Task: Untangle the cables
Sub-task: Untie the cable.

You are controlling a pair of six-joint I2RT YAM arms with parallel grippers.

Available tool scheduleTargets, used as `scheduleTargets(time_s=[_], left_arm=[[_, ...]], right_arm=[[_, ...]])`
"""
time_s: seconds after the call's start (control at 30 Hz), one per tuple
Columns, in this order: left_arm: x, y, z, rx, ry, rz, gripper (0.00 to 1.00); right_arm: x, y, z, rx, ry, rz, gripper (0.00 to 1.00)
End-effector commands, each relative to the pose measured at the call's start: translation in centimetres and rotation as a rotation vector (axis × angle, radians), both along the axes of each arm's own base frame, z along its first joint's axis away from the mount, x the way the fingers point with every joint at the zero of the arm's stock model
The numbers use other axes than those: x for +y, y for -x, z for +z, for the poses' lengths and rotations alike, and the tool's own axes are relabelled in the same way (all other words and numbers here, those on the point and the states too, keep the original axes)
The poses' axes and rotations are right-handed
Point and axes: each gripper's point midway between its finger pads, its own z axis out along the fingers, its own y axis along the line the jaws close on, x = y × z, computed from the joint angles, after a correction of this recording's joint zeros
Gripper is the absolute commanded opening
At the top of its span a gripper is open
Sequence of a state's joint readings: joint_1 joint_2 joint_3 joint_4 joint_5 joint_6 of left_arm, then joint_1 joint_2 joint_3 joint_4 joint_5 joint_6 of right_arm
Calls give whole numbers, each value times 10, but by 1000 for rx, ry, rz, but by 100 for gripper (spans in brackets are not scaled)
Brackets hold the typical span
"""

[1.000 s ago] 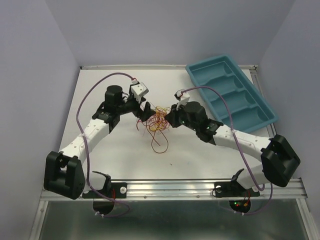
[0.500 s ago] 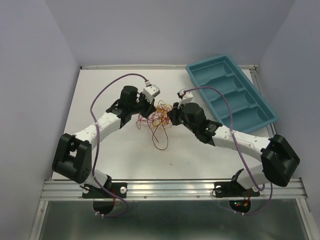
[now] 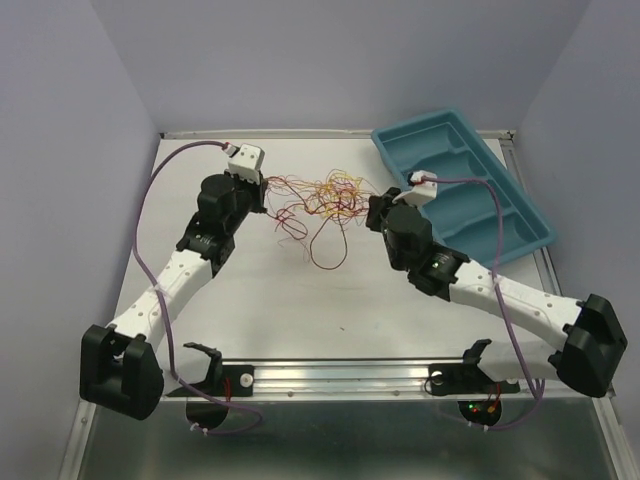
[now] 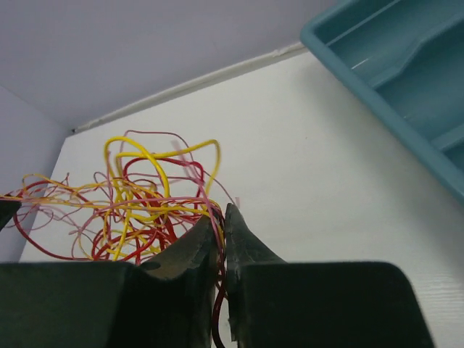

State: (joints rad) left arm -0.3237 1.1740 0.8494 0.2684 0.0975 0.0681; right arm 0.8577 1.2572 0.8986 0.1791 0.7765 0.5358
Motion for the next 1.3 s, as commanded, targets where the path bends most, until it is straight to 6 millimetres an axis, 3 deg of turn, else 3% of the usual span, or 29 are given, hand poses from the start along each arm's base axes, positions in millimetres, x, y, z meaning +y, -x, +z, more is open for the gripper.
scheduleTargets(time_s=[0.0, 0.07, 0.1, 0.17, 0.27, 0.3, 0.33, 0.37, 0.4, 0.47, 0.53, 0.67, 0.8, 0.87, 1.0, 1.03, 1.2, 1.27], left_arm=[[120, -12, 44, -161, -4, 572, 0], [149, -5, 59, -198, 23, 671, 0], [159, -4, 66, -211, 32, 682, 0], [171, -1, 73, -224, 50, 688, 0], [175, 3, 77, -244, 44, 672, 0], [163, 1, 74, -245, 46, 600, 0], [150, -1, 72, -241, 48, 525, 0], [135, -3, 69, -236, 42, 434, 0], [101, -2, 66, -231, 36, 240, 0], [78, -4, 59, -196, 24, 140, 0], [63, -2, 52, -177, 1, 62, 0], [42, 12, 58, -188, -8, -43, 0], [27, 24, 71, -216, -22, -112, 0], [15, 35, 79, -228, -25, -171, 0], [-23, 62, 86, -214, -21, -348, 0], [-36, 71, 90, -224, -23, -398, 0], [-58, 91, 109, -245, -27, -499, 0], [-63, 95, 130, -272, -13, -518, 0]], right_arm=[[-110, 15, 13, -42, 79, -445, 13], [-128, 26, 24, -68, 60, -502, 16], [-135, 30, 29, -78, 47, -522, 24], [-144, 36, 36, -95, 20, -539, 28], [-153, 45, 44, -118, -26, -534, 51], [-149, 45, 45, -119, -32, -502, 64], [-143, 43, 45, -116, -34, -468, 70], [-134, 40, 45, -111, -27, -417, 74], [-124, 36, 44, -104, 20, -359, 77], [-70, 23, 39, -107, 79, -93, 87], [-26, 15, 23, -79, 136, 94, 89], [22, 7, -5, -40, 196, 289, 91], [50, 12, -22, -83, 192, 432, 96], [70, 21, -21, -127, 173, 553, 100], [105, 32, -40, -131, 177, 744, 100], [108, 32, -39, -142, 172, 752, 100], [124, 36, -51, -136, 182, 819, 100], [130, 38, -54, -135, 191, 832, 100]])
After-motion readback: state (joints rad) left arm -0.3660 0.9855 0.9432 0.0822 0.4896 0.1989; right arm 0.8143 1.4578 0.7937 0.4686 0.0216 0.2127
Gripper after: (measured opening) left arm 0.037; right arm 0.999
